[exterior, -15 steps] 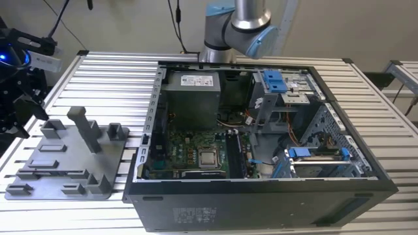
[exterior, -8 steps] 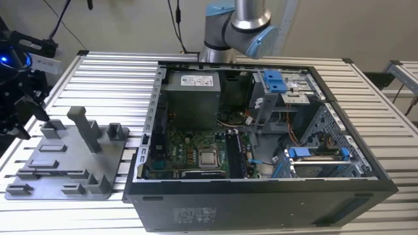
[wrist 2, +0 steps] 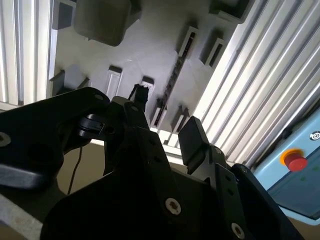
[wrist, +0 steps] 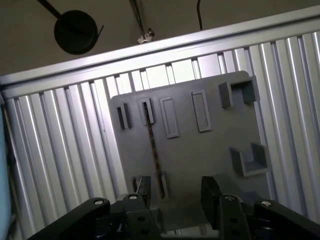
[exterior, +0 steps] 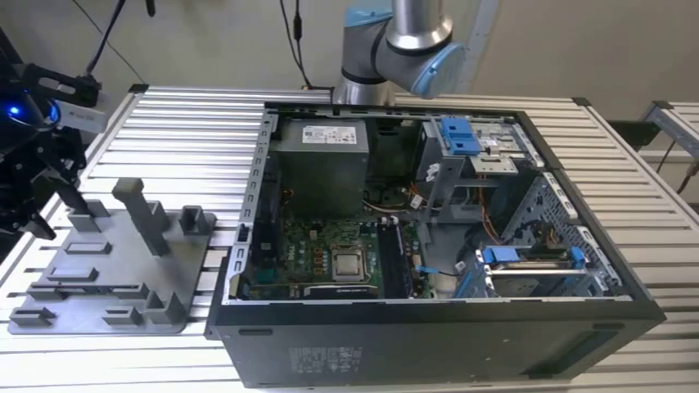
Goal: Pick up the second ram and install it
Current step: 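Pick up the second ram and move it above second insertion slot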
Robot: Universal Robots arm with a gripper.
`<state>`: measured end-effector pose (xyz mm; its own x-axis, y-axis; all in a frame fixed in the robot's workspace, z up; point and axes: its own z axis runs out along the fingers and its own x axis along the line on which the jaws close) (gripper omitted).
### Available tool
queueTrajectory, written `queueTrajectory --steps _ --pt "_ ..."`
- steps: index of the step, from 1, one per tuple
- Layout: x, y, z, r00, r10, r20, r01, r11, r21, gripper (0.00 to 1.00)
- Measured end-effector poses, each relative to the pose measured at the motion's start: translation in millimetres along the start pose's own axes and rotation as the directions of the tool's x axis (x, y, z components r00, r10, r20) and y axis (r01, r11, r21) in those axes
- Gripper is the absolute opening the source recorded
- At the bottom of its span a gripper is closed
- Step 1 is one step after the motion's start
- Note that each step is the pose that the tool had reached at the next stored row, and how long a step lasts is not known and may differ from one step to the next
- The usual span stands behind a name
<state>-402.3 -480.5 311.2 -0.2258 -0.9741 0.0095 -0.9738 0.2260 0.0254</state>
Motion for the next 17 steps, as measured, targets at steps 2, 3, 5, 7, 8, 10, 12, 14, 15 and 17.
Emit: queueTrajectory --steps 2,3,5,7,8,10,12,14,15,17 --pt "0.0 -0.1 2.8 1.0 0.0 0.0001 0.0 1.0 0.0002 0.54" --pt "0.0 -0.1 4.3 1.0 0.0 0.0001 0.0 1.0 0.0004 0.54" --pt "0.1 -0.2 7.1 1.0 0.0 0.0 0.0 1.0 0.0004 0.54" --pt "0.0 -0.3 10.1 1.0 0.0 0.0002 0.0 1.0 0.0006 0.54" --pt "0.0 -0.3 11.6 1.0 0.0 0.0002 0.0 1.0 0.0006 0.54" --pt "0.0 -0.4 14.4 1.0 0.0 0.0002 0.0 1.0 0.0007 0.54" --pt "0.0 -0.5 17.4 1.0 0.0 0.0002 0.0 1.0 0.0008 0.54" --pt "0.1 -0.6 20.4 1.0 0.0 0.0002 0.0 1.0 0.0009 0.54" --pt "0.0 -0.6 21.9 1.0 0.0 0.0003 0.0 1.0 0.0011 0.54" --pt "0.0 -0.7 25.0 1.0 0.0 0.0003 0.0 1.0 0.0013 0.54"
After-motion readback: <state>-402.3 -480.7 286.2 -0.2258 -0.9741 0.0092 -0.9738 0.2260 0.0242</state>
